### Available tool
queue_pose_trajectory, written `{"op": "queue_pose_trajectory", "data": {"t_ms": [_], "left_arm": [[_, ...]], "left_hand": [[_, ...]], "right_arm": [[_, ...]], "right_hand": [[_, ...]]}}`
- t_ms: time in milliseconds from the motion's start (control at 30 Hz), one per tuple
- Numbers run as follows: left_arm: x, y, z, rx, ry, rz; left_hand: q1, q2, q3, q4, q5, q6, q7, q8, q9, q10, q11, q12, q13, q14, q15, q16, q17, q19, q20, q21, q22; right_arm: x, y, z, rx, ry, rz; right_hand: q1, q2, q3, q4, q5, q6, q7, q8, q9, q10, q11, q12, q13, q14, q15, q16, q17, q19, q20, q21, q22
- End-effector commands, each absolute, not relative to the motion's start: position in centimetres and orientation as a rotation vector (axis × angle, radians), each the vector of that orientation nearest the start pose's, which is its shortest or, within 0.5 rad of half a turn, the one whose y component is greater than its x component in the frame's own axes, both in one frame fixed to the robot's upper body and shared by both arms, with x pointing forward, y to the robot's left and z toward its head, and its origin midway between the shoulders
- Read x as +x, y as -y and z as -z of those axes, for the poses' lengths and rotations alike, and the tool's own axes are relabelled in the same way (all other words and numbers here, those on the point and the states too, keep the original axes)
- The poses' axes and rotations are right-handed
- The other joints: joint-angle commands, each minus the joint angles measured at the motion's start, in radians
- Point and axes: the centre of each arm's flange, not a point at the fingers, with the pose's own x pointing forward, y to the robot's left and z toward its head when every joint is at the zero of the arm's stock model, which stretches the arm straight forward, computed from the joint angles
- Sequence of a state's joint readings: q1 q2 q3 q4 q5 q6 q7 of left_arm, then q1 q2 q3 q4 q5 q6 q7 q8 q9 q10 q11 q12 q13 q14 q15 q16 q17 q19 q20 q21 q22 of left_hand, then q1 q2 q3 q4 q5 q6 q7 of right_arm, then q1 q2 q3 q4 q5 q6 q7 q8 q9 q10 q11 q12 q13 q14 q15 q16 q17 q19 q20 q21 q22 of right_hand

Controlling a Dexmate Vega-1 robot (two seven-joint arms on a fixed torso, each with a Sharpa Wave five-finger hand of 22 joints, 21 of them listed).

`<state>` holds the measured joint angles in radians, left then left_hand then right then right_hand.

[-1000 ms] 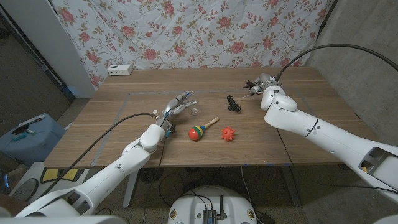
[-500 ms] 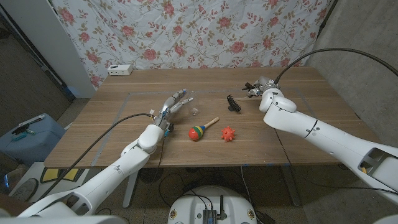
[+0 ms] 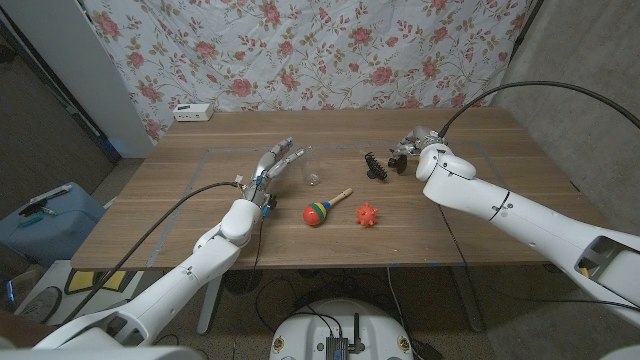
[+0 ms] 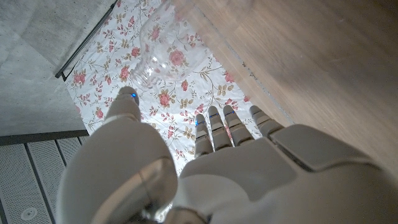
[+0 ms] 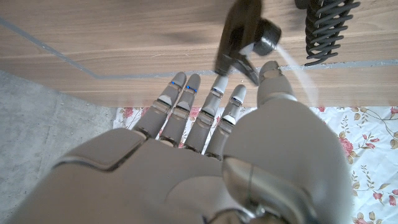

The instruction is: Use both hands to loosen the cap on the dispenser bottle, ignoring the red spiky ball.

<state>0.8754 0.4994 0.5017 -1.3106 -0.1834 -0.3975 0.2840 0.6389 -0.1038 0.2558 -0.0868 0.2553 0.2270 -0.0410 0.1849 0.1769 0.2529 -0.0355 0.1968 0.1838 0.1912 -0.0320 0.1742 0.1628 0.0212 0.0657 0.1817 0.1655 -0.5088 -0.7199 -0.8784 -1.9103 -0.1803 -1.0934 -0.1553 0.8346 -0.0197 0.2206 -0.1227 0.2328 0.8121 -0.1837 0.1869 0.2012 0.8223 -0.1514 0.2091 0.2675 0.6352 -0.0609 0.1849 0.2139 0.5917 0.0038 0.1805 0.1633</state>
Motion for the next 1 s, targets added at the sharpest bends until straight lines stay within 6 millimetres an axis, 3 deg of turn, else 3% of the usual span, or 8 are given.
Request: {"op": "queue_pose_trajectory", "data": {"t_ms": [33, 567, 767, 833, 867, 933, 1000], "left_arm": [[64.1, -23.5, 6.0, 0.312, 0.706, 0.055], [64.4, -23.5, 5.1, 0.312, 0.724, 0.073], [64.5, -23.7, 4.6, 0.306, 0.724, 0.098], [64.5, -23.7, 4.5, 0.306, 0.727, 0.103], [64.5, -23.8, 4.4, 0.304, 0.729, 0.106], [64.5, -23.8, 4.3, 0.296, 0.731, 0.105], [64.4, -23.9, 4.2, 0.299, 0.734, 0.107]], "left_hand": [[-0.003, 0.006, 0.001, 0.003, 0.007, 0.008, -0.004, 0.004, 0.001, 0.005, -0.001, 0.005, 0.003, 0.009, -0.002, 0.006, 0.004, 0.0, 0.0, 0.006, 0.006], [-0.008, 0.026, -0.001, 0.01, 0.011, 0.009, -0.006, 0.002, 0.002, -0.002, -0.002, 0.002, 0.003, 0.001, 0.0, 0.002, 0.003, -0.005, -0.002, 0.005, 0.006], [-0.024, 0.033, -0.008, 0.019, 0.01, -0.004, -0.008, -0.003, 0.002, -0.018, 0.001, -0.003, 0.003, -0.023, 0.002, -0.005, 0.003, -0.015, -0.001, 0.002, 0.006], [-0.028, 0.036, -0.01, 0.022, 0.01, -0.011, -0.008, -0.005, 0.002, -0.028, 0.001, -0.006, 0.003, -0.033, 0.005, -0.006, 0.003, -0.019, -0.002, 0.002, 0.006], [-0.03, 0.036, -0.011, 0.023, 0.01, -0.011, -0.008, -0.005, 0.002, -0.03, 0.0, -0.006, 0.003, -0.035, 0.006, -0.006, 0.003, -0.02, -0.002, 0.001, 0.006], [-0.041, 0.046, -0.012, 0.031, 0.01, -0.012, -0.008, -0.004, 0.002, -0.036, -0.001, -0.007, 0.003, -0.039, 0.007, -0.005, 0.005, -0.021, -0.001, 0.002, 0.006], [-0.046, 0.051, -0.012, 0.035, 0.01, -0.012, -0.009, -0.004, 0.002, -0.036, 0.0, -0.007, 0.003, -0.042, 0.005, -0.004, 0.006, -0.025, 0.0, 0.001, 0.007]], "right_arm": [[60.8, 21.6, -3.8, -1.141, 0.118, 0.257], [60.8, 22.1, -4.1, -1.11, 0.124, 0.204], [60.4, 22.3, -4.3, -1.089, 0.158, 0.19], [60.2, 22.2, -4.3, -1.081, 0.17, 0.189], [60.1, 22.3, -4.3, -1.079, 0.18, 0.185], [59.9, 22.3, -4.4, -1.064, 0.2, 0.18], [59.7, 22.3, -4.4, -1.052, 0.23, 0.175]], "right_hand": [[-0.015, -0.013, -0.009, 0.001, 0.009, -0.044, 0.0, -0.006, 0.003, -0.043, 0.008, -0.012, 0.002, -0.028, -0.128, -0.006, -0.001, -0.005, 0.01, 0.0, 0.003], [-0.132, -0.057, -0.051, 0.034, 0.041, -0.273, 0.037, -0.014, 0.003, -0.26, 0.053, -0.034, -0.023, -0.186, -0.051, -0.007, -0.011, -0.06, 0.038, -0.002, 0.003], [-0.167, -0.064, -0.065, 0.046, 0.048, -0.324, 0.048, -0.013, 0.002, -0.315, 0.062, -0.036, -0.032, -0.224, -0.035, -0.005, -0.013, -0.068, 0.041, 0.0, 0.003], [-0.179, -0.063, -0.069, 0.052, 0.049, -0.333, 0.044, -0.011, 0.001, -0.326, 0.065, -0.036, -0.034, -0.236, -0.028, -0.005, -0.012, -0.071, 0.041, 0.0, 0.003], [-0.192, -0.063, -0.074, 0.058, 0.05, -0.343, 0.024, -0.01, 0.001, -0.332, 0.068, -0.033, -0.037, -0.241, -0.025, -0.002, -0.012, -0.073, 0.041, 0.0, 0.003], [-0.21, -0.063, -0.081, 0.066, 0.051, -0.357, 0.048, -0.009, 0.0, -0.348, 0.07, -0.033, -0.042, -0.254, -0.022, -0.002, -0.013, -0.076, 0.04, 0.001, 0.003], [-0.221, -0.058, -0.083, 0.072, 0.051, -0.363, 0.051, -0.008, -0.001, -0.36, 0.076, -0.035, -0.044, -0.262, -0.018, -0.001, -0.012, -0.079, 0.04, 0.0, 0.003]]}}
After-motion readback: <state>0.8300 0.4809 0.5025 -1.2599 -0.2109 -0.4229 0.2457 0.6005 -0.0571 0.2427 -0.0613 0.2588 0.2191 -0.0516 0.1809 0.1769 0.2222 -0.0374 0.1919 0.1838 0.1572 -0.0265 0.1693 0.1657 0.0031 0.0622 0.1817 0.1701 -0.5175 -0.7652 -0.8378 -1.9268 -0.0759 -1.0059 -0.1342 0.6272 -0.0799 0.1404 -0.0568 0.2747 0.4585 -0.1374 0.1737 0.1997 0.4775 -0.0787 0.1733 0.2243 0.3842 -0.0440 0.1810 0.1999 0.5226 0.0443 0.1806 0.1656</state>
